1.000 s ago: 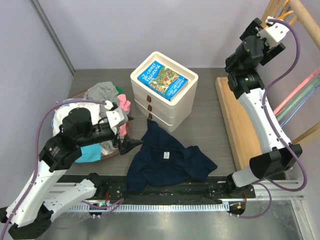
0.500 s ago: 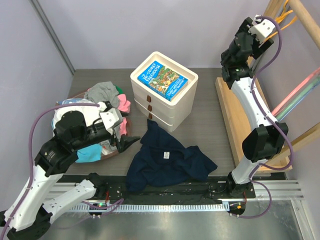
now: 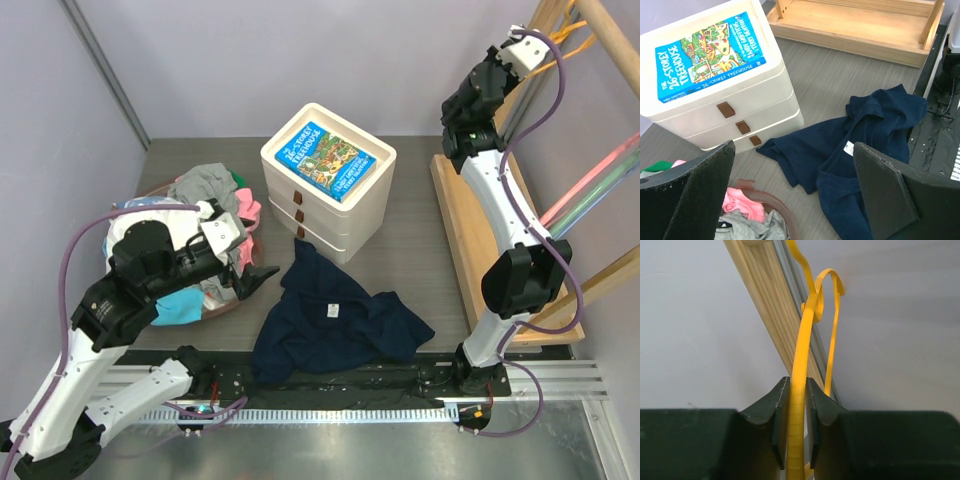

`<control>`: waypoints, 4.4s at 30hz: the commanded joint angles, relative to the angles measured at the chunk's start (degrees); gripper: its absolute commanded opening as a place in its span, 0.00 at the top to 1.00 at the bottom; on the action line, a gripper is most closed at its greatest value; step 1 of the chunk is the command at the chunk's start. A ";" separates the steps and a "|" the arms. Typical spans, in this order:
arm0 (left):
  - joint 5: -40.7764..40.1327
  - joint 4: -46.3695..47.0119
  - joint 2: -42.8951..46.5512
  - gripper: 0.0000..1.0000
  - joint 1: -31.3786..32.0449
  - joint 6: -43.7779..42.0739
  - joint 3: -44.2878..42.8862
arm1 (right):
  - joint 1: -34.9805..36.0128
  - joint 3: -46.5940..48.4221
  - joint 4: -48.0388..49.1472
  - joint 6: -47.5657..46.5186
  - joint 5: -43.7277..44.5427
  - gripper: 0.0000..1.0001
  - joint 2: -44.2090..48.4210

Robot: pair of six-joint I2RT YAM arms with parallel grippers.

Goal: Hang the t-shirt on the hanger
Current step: Pick up the hanger from the clothesline, then place the T-shirt on the hanger.

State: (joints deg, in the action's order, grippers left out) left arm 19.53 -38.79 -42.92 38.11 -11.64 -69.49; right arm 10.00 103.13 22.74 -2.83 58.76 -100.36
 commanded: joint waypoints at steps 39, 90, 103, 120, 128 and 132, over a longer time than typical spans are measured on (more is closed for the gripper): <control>1.21 -0.05 -0.68 0.00 -0.31 1.35 0.85 | 19.17 -29.82 -16.01 9.59 -16.91 0.99 39.32; 29.96 4.60 -3.05 1.00 -4.09 -0.86 17.46 | 19.36 -30.70 -74.59 -0.95 -114.68 0.79 47.63; 20.29 -1.64 1.00 1.00 -4.09 -3.90 18.52 | 19.88 -18.44 -93.19 -23.24 -98.04 0.00 41.67; 16.51 -4.11 -7.71 1.00 0.39 -7.61 12.72 | 42.99 -9.61 -95.52 -39.18 -81.00 0.07 23.54; 14.75 -3.93 -5.95 1.00 1.79 -8.93 13.86 | 43.09 -10.67 -92.71 -37.43 -84.16 0.50 22.14; 14.14 -3.40 -5.34 1.00 2.41 -8.31 14.39 | 43.09 -11.55 -92.00 -36.90 -84.17 0.63 21.96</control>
State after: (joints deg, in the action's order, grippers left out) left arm 34.33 -44.58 -49.58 39.97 -19.92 -54.35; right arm 52.88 92.27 -71.68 -40.40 -24.71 -77.93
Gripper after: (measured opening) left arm 0.083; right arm 0.393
